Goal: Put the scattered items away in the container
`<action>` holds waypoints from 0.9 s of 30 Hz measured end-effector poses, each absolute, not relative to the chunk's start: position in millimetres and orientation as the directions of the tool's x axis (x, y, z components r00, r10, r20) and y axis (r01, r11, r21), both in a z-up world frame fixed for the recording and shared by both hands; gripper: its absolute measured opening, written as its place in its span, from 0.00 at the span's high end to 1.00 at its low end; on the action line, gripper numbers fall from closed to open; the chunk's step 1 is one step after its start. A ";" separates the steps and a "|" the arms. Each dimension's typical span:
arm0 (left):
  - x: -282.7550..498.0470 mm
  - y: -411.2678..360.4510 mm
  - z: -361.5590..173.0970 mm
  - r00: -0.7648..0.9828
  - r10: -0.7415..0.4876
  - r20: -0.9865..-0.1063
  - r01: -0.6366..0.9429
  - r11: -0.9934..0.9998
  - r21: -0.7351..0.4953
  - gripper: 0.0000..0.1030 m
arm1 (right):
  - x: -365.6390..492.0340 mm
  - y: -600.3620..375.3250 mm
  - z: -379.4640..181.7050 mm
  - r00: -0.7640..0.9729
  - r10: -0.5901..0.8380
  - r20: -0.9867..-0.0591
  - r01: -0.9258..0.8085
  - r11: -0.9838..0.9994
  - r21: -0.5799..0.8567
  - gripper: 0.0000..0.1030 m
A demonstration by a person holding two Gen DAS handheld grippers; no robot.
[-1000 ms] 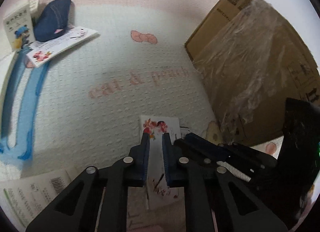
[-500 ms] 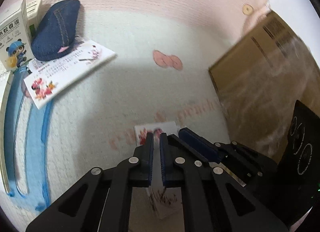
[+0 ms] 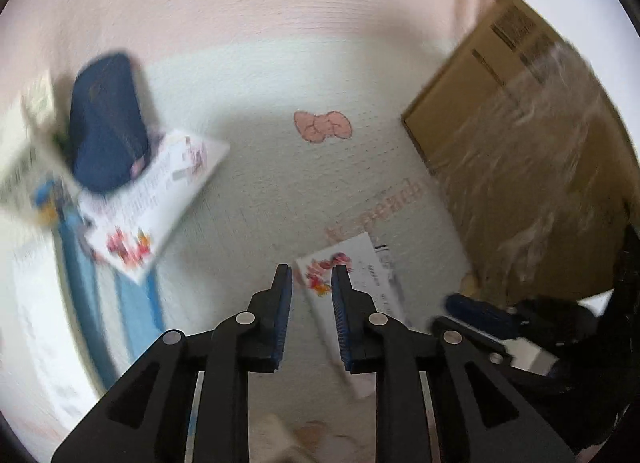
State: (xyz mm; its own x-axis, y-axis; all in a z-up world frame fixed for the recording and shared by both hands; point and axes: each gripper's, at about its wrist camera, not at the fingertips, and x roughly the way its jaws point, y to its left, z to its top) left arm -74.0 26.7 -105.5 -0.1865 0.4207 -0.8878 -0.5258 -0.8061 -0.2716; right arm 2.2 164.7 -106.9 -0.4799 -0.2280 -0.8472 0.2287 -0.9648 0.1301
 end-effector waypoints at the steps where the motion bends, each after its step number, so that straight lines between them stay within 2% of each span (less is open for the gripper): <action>1: -77.1 29.8 -105.4 -0.185 0.405 -0.895 -0.556 -0.795 -0.245 0.78 | 8.0 161.7 -108.4 -0.484 -0.195 -0.853 0.239 -0.967 0.086 0.88; 3: -85.9 38.6 -106.4 -0.172 0.407 -0.897 -0.579 -0.779 -0.242 0.78 | 14.5 161.5 -113.7 -0.459 -0.153 -0.875 0.240 -0.970 0.043 0.88; 5: -96.2 44.6 -109.7 -0.145 0.419 -0.897 -0.588 -0.765 -0.263 0.78 | 18.3 165.7 -126.3 -0.382 -0.161 -0.910 0.223 -0.972 0.078 0.88; 13: -120.5 60.5 -135.1 -0.066 0.393 -0.917 -0.585 -0.760 -0.284 0.78 | 18.7 159.7 -141.2 -0.316 -0.176 -0.932 0.257 -0.962 0.094 0.88; 21: -107.6 44.2 -132.1 -0.061 0.370 -0.927 -0.607 -0.751 -0.260 0.79 | 5.5 154.2 -141.0 -0.384 -0.166 -0.908 0.265 -0.962 0.064 0.88; 27: -97.3 26.0 -131.3 -0.056 0.352 -0.934 -0.600 -0.760 -0.250 0.79 | -42.1 147.6 -139.0 -0.440 -0.167 -0.882 0.267 -0.962 0.048 0.88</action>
